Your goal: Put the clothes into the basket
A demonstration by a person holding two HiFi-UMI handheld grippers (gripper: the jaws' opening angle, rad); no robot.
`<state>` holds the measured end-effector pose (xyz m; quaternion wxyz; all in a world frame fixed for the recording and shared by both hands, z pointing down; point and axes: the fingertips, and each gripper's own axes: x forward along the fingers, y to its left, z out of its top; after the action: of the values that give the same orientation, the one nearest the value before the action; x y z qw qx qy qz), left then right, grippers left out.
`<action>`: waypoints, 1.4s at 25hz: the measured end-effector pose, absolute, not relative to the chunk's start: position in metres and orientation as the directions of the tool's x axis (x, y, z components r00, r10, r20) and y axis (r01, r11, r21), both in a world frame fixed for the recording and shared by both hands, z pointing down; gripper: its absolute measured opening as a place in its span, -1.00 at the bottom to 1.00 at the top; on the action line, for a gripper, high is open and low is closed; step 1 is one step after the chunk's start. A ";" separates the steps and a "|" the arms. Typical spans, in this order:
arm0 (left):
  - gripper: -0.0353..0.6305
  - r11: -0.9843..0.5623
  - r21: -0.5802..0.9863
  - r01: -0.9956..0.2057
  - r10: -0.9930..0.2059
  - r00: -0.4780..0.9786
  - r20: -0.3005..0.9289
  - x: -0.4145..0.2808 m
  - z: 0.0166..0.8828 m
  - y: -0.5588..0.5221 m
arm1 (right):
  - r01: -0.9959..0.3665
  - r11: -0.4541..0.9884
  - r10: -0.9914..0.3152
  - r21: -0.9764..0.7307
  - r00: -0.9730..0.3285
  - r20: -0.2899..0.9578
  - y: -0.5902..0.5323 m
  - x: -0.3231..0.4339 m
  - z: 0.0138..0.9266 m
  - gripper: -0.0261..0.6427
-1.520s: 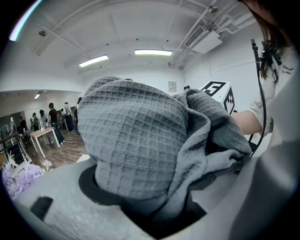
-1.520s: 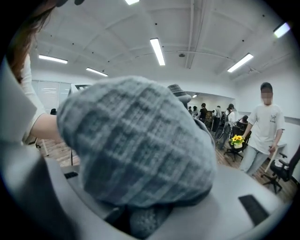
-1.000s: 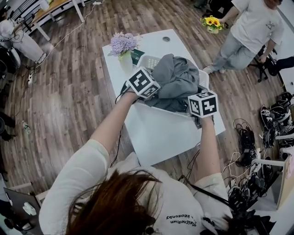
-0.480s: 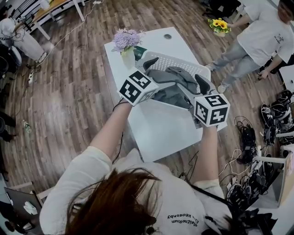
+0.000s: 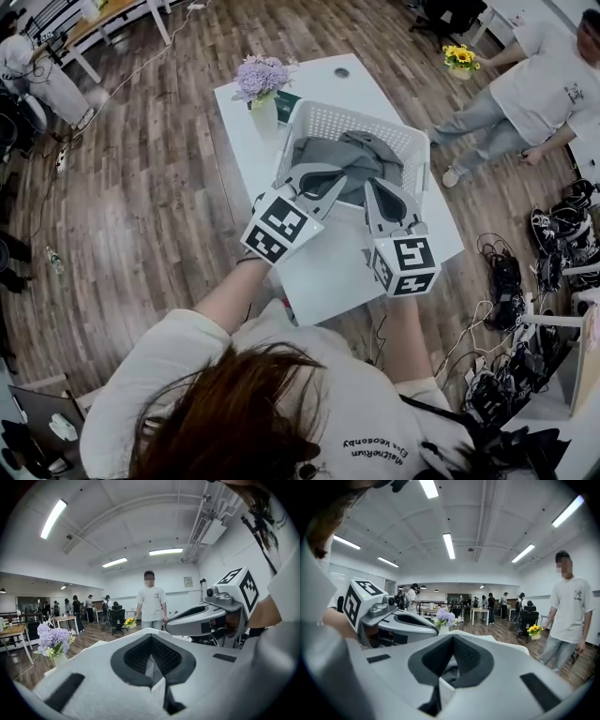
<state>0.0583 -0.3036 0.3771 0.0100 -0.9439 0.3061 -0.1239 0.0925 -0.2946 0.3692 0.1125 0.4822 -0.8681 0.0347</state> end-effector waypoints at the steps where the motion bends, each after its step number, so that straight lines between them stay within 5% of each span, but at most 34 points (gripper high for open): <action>1: -0.86 -0.814 -0.100 -0.572 -0.579 0.785 0.219 0.059 0.375 -0.289 | -0.843 0.535 -0.830 0.060 -0.511 0.223 -0.281 0.090 0.368 -0.88; 13: -0.87 -0.791 -0.025 -0.611 -0.600 0.767 0.226 0.044 0.401 -0.177 | -0.871 0.491 -0.853 0.021 -0.476 0.213 -0.177 0.071 0.395 -0.88; 35: -0.87 -0.790 -0.030 -0.612 -0.603 0.768 0.215 0.043 0.399 -0.160 | -0.876 0.481 -0.863 0.034 -0.466 0.193 -0.155 0.064 0.390 -0.88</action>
<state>0.0426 -0.1597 0.3987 -0.0208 -0.9401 0.3231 -0.1070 0.0645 -0.1553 0.3902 0.0921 0.5083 -0.8556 0.0346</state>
